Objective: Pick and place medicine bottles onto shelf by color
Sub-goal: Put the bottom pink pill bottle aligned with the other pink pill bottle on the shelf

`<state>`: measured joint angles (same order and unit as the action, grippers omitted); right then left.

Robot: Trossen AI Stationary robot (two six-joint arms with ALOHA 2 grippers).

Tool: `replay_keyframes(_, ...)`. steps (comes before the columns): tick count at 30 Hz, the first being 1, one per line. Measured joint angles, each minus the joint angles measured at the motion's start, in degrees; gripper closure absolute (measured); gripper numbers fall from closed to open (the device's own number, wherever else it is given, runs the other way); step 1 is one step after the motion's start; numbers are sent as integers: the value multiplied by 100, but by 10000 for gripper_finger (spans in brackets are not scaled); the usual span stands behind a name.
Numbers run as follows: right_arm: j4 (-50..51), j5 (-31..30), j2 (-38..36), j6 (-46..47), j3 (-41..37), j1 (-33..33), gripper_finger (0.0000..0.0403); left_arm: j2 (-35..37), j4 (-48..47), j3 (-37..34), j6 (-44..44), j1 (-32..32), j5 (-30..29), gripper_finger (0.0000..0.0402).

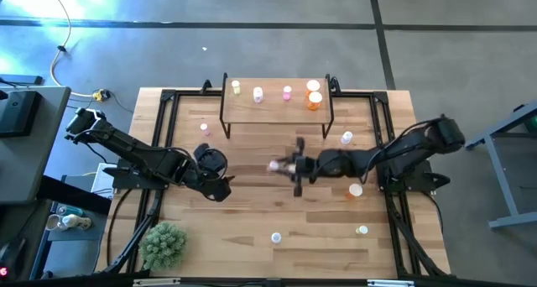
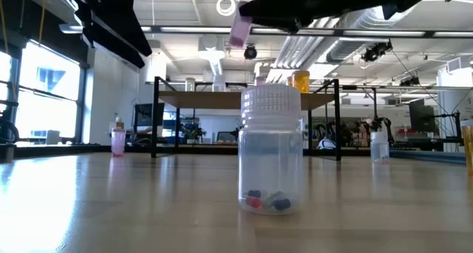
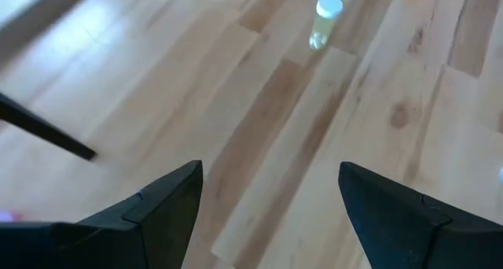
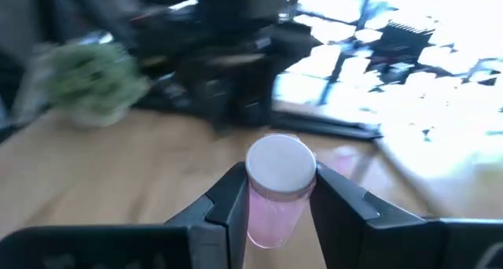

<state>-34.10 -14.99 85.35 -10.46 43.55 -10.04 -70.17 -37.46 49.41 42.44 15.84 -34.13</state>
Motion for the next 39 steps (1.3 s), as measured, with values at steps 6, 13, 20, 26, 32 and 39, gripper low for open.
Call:
replay_keyframes(6,5,-738,-561,-381,0,630,299,0,243,1,-580,-2,-537,112)
replay_keyframes(13,-3,-815,-1092,-344,0,1534,299,0,578,2,-971,-4,-1034,112)
replay_keyframes(20,1794,-598,-1174,33,1062,2274,299,0,783,1,-973,-4,-1023,112)
replay_keyframes(26,2705,-454,-1072,415,1663,2579,299,0,774,2,-971,-2,-1008,112)
replay_keyframes(32,2667,-178,-977,866,1397,2704,299,0,830,2,-1221,-9,-1144,112)
replay_keyframes(39,2748,-151,-552,1301,1182,2864,299,0,1237,2,-2441,-11,-943,112)
